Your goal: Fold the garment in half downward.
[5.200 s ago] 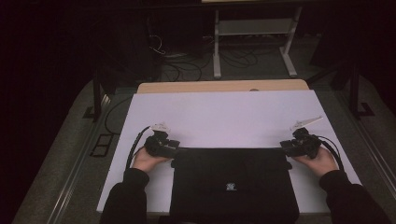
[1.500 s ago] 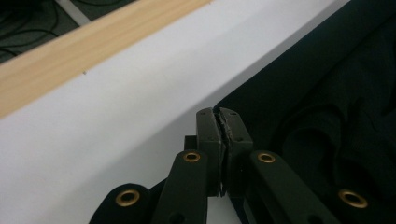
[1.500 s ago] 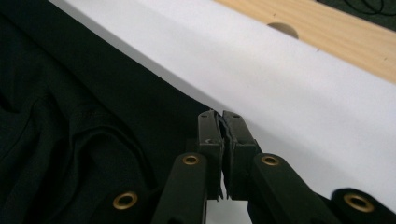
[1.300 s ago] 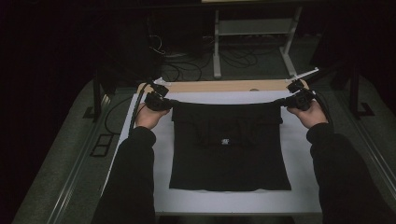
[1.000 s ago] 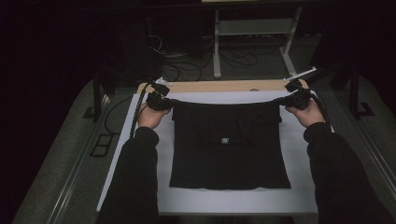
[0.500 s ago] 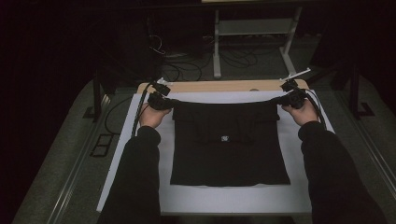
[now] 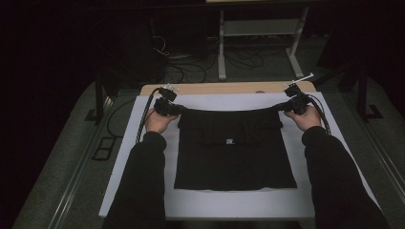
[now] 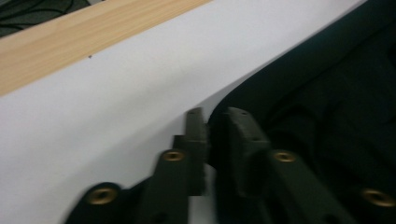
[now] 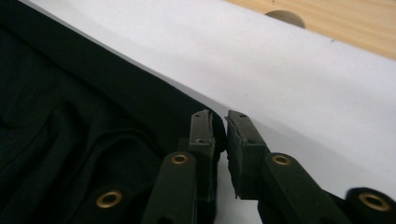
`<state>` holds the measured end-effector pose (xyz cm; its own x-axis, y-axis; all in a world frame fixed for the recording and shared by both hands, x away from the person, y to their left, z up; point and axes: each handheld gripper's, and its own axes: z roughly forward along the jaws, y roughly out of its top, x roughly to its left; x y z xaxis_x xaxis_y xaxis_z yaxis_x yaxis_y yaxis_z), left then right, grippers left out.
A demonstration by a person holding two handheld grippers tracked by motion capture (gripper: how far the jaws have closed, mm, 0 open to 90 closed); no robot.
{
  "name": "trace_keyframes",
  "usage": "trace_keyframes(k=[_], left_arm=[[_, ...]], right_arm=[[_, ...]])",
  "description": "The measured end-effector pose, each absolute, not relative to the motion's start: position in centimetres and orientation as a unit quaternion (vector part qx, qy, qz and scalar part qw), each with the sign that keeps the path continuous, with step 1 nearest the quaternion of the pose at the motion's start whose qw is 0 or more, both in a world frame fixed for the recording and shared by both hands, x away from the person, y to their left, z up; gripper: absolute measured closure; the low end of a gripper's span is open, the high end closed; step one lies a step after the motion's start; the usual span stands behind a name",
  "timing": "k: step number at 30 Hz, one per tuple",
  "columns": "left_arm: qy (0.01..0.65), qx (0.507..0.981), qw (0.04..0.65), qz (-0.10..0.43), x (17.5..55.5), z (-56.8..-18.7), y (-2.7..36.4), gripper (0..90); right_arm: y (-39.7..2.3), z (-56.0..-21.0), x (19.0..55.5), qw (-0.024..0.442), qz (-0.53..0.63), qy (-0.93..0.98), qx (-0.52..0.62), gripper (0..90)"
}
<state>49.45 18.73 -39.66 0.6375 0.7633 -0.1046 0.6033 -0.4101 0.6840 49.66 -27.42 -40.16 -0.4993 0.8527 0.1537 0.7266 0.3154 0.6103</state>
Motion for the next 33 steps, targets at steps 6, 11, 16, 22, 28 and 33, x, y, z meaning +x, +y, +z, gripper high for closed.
trace_keyframes(k=[6,11,16,22,28,33], left_arm=[[0.428,0.822,0.361,0.103,49.3,-40.0,19.4,47.0],[0.437,0.801,0.400,0.088,49.0,-39.4,20.3,32.6],[0.435,0.790,0.425,0.080,48.5,-38.9,20.9,17.2],[0.431,0.785,0.438,0.085,47.8,-38.4,20.9,0.0],[0.408,0.792,0.446,0.086,47.4,-37.9,20.3,0.0],[0.396,0.794,0.453,0.083,47.2,-37.7,19.7,0.0]], right_arm=[[-27.3,-40.1,49.5,0.099,0.328,0.800,0.493,59.6],[-27.2,-39.3,49.1,0.107,0.334,0.801,0.486,43.2],[-27.3,-38.6,48.7,0.106,0.348,0.800,0.477,26.6],[-27.2,-37.6,48.1,0.117,0.365,0.791,0.477,0.0],[-26.7,-37.3,47.8,0.104,0.377,0.794,0.465,0.0],[-25.8,-37.2,47.6,0.097,0.382,0.801,0.449,0.0]])
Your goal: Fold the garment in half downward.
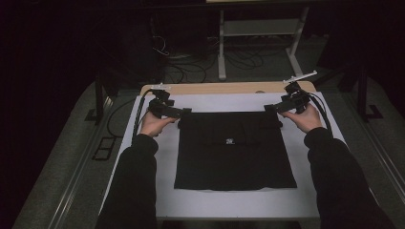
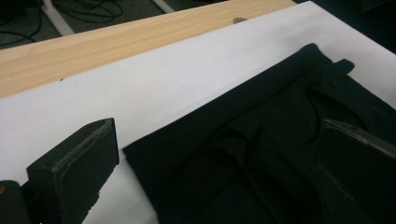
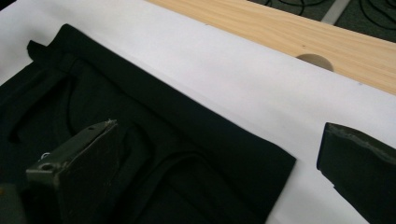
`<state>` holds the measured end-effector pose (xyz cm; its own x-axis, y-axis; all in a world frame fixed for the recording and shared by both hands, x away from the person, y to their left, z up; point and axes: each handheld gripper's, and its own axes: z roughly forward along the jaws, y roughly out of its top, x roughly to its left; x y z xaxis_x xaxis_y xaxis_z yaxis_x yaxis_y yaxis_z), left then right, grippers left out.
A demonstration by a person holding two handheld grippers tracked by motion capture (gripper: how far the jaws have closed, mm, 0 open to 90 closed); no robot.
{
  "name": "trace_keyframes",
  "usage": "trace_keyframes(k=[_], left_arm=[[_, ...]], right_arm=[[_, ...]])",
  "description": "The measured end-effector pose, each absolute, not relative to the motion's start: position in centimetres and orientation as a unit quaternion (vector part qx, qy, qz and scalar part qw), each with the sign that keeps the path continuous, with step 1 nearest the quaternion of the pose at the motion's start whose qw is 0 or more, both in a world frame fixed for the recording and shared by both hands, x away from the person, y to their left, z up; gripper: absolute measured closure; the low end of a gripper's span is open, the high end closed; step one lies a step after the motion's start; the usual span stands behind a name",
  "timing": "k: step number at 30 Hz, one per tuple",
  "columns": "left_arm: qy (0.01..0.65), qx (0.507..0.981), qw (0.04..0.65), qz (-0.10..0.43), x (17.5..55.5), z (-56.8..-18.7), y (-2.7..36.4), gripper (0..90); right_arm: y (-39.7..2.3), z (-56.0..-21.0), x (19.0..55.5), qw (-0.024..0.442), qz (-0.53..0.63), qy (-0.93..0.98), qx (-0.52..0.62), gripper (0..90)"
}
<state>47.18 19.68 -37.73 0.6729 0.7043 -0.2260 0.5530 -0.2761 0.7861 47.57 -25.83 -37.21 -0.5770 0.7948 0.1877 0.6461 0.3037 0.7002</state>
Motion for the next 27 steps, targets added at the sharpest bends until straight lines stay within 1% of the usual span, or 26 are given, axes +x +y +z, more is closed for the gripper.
trace_keyframes(k=[13,27], left_arm=[[0.369,0.801,0.467,0.065,46.9,-38.0,17.9,0.0],[0.358,0.805,0.470,0.048,46.9,-38.8,16.7,0.0]], right_arm=[[-24.0,-37.3,47.1,0.082,0.391,0.814,0.421,0.0],[-22.7,-37.9,46.9,0.066,0.394,0.825,0.401,3.4]])
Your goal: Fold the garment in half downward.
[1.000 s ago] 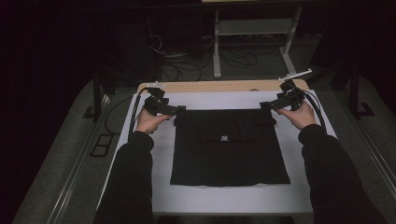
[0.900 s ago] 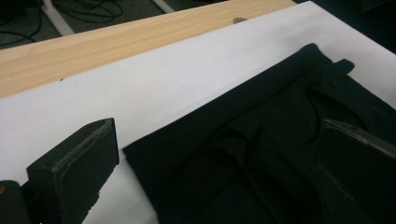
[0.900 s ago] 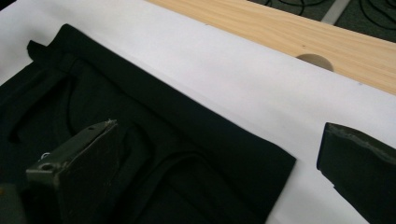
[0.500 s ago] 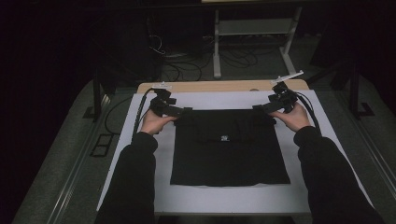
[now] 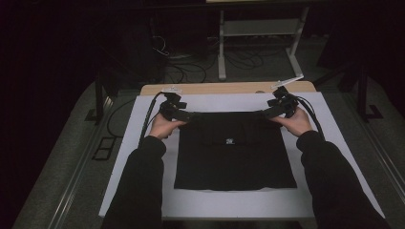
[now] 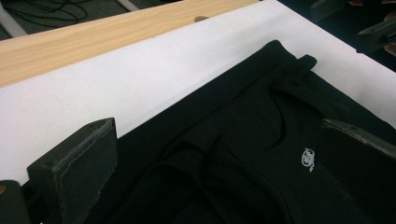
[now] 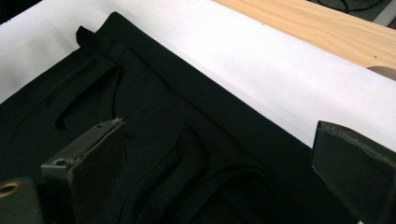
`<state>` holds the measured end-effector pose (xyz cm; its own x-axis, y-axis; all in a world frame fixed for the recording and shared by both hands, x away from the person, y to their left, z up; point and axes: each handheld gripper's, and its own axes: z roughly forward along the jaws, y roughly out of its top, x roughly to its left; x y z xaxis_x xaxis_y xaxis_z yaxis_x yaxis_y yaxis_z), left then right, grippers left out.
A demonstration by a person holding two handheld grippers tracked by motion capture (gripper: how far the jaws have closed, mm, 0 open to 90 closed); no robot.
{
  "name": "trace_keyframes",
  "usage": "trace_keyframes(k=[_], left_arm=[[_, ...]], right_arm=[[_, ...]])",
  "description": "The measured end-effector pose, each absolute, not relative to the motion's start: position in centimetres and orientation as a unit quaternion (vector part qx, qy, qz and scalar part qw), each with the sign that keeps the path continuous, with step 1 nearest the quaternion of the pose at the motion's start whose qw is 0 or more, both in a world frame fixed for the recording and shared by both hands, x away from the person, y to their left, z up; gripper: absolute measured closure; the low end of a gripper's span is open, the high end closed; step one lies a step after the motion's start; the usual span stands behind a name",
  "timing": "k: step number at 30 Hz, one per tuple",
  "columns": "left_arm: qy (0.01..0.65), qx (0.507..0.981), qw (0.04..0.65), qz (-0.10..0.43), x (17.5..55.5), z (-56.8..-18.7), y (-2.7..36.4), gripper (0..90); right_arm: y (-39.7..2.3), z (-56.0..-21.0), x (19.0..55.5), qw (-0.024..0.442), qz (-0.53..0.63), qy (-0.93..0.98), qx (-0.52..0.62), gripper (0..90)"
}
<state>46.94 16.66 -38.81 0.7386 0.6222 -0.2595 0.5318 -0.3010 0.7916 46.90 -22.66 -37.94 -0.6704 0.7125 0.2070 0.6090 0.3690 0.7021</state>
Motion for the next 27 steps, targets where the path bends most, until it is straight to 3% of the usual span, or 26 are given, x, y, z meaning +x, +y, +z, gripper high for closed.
trace_keyframes(k=[10,18,27], left_arm=[[0.348,0.815,0.463,0.030,47.1,-39.8,15.8,0.4],[0.341,0.816,0.467,0.007,47.2,-40.6,15.3,11.1],[0.338,0.823,0.457,-0.011,47.5,-41.4,15.2,23.0]], right_arm=[[-22.1,-38.9,46.9,0.054,0.393,0.829,0.394,6.8],[-21.9,-39.7,46.9,0.037,0.398,0.830,0.389,13.8],[-21.5,-40.4,47.0,0.015,0.395,0.835,0.383,27.8]])
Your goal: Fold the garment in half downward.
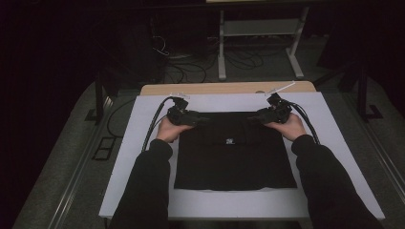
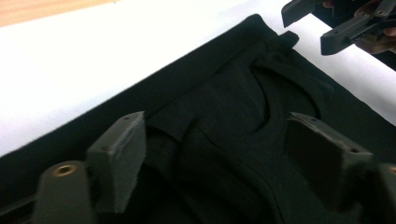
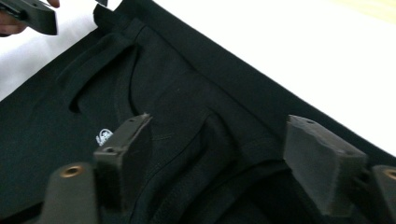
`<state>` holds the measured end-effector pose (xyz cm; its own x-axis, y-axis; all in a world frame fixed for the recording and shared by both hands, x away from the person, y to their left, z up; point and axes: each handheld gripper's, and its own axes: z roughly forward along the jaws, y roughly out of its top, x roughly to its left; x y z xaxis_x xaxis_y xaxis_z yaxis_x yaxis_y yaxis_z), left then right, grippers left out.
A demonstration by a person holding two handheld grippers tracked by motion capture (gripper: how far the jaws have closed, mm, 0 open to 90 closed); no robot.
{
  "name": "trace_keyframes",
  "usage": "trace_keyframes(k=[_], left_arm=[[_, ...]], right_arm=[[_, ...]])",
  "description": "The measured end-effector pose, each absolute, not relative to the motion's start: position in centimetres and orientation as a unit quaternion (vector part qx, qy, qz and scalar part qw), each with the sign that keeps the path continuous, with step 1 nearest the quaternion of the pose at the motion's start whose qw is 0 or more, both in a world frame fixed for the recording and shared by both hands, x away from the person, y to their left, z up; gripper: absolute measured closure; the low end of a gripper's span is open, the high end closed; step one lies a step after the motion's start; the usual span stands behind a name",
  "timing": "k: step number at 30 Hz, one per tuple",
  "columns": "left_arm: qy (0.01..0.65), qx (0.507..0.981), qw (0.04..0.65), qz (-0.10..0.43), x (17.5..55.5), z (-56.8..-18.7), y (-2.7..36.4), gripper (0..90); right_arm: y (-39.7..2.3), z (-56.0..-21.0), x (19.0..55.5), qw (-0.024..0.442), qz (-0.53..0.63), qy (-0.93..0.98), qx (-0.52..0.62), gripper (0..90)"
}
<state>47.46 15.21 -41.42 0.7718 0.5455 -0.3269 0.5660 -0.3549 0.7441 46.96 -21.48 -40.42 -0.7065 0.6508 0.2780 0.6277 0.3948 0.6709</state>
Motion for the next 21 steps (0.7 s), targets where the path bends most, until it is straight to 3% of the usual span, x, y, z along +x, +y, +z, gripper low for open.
trace_keyframes(k=[8,21], left_arm=[[0.331,0.826,0.456,-0.005,47.3,-42.0,15.5,42.9],[0.337,0.826,0.452,-0.013,47.5,-43.3,15.1,58.1]], right_arm=[[-21.0,-40.9,47.0,0.005,0.387,0.838,0.385,42.0],[-20.4,-41.9,47.3,0.020,0.371,0.839,0.398,57.2]])
